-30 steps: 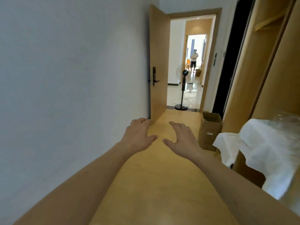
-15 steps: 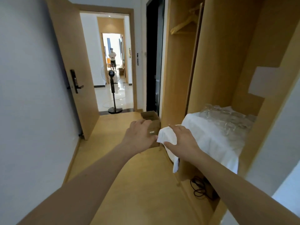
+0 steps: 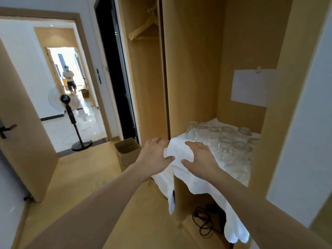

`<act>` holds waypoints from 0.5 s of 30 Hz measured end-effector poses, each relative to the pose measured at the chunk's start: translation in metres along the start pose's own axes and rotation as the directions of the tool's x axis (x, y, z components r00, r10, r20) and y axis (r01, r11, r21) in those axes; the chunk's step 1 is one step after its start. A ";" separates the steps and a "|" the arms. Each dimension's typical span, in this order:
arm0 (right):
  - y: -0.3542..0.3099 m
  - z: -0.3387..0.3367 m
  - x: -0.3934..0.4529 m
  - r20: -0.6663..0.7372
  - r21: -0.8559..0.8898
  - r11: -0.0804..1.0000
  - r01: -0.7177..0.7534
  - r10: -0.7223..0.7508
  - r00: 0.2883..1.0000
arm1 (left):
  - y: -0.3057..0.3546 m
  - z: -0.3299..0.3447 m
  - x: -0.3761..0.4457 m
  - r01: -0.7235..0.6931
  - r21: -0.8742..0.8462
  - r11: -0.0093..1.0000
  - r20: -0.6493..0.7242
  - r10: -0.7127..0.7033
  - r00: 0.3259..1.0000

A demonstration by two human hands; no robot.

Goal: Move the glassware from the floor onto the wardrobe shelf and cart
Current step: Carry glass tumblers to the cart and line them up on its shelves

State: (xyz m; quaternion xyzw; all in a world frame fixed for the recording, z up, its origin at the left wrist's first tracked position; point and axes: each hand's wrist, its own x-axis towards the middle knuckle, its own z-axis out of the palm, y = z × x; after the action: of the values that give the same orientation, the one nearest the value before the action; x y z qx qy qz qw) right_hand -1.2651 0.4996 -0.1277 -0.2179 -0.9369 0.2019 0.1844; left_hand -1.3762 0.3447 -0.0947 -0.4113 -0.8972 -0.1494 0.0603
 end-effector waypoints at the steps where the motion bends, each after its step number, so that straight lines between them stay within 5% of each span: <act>1: 0.013 0.000 0.018 -0.004 0.008 1.000 -0.022 0.022 1.000 | 0.004 0.006 0.025 -0.030 0.012 0.999 0.012 0.029 0.999; 15: 0.102 0.012 0.164 -0.024 0.043 0.982 -0.185 0.186 0.982 | 0.015 0.070 0.220 -0.198 -0.078 0.977 0.127 0.207 0.970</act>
State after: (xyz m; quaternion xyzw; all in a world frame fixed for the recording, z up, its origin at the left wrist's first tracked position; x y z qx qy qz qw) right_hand -1.3730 0.6594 -0.1424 -0.3035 -0.9055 0.2339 0.1821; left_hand -1.5079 0.5347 -0.1069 -0.5116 -0.8472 -0.1432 0.0012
